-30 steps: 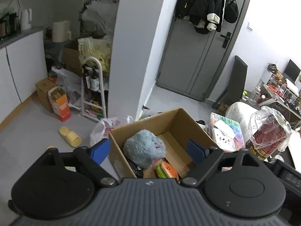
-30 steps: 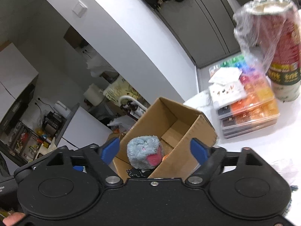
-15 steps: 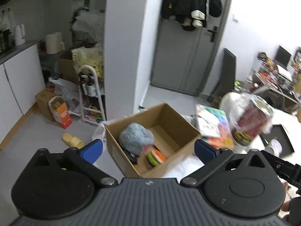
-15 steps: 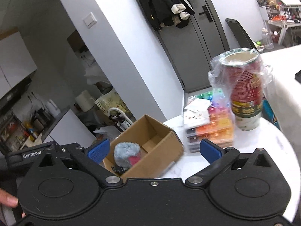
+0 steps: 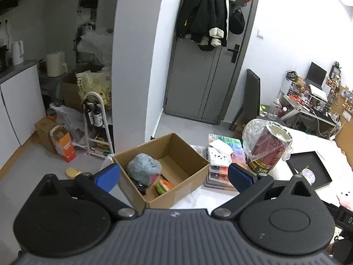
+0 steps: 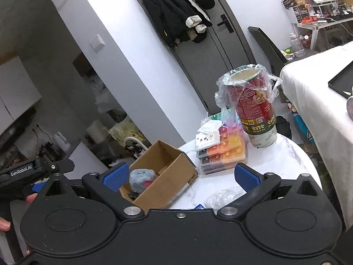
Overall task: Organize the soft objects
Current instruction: 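Move both grippers back over the table toward the tissue pack and denim plush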
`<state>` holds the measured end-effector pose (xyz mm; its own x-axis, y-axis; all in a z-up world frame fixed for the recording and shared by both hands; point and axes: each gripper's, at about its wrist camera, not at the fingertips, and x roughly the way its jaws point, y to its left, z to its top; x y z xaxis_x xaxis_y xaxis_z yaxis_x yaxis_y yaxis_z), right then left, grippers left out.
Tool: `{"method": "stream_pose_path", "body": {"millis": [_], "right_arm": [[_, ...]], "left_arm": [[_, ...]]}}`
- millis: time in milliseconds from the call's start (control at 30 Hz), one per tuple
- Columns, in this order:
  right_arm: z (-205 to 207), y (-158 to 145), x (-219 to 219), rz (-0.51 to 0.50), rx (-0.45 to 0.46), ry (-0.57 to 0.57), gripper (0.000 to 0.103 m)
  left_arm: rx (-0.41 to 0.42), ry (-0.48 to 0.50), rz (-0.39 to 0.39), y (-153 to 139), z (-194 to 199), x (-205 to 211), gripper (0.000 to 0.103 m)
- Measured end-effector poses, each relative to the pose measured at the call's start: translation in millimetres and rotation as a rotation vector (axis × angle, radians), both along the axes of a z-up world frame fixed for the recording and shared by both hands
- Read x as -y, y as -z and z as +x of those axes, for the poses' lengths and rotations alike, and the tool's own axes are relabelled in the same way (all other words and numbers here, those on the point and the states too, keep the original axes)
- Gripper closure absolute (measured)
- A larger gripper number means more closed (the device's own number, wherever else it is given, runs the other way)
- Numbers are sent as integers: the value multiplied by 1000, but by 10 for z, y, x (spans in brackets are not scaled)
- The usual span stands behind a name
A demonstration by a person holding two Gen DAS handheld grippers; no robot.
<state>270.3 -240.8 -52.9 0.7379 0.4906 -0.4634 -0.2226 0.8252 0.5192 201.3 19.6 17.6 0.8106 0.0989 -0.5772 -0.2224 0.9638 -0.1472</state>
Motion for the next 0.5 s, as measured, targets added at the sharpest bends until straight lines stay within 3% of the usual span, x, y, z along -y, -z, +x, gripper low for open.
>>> {"method": "stream_pose_path", "body": {"millis": [233, 400, 500], "right_arm": [[-205, -132, 13, -33, 32, -33, 0], [-335, -220, 93, 6, 40, -58, 0], [-444, -233, 72, -35, 63, -76, 0]], "left_arm": [[-13, -29, 56, -109, -236, 48, 0], [-16, -17, 71, -73, -403, 89, 0], [-37, -1, 73, -12, -485, 116, 0]]}}
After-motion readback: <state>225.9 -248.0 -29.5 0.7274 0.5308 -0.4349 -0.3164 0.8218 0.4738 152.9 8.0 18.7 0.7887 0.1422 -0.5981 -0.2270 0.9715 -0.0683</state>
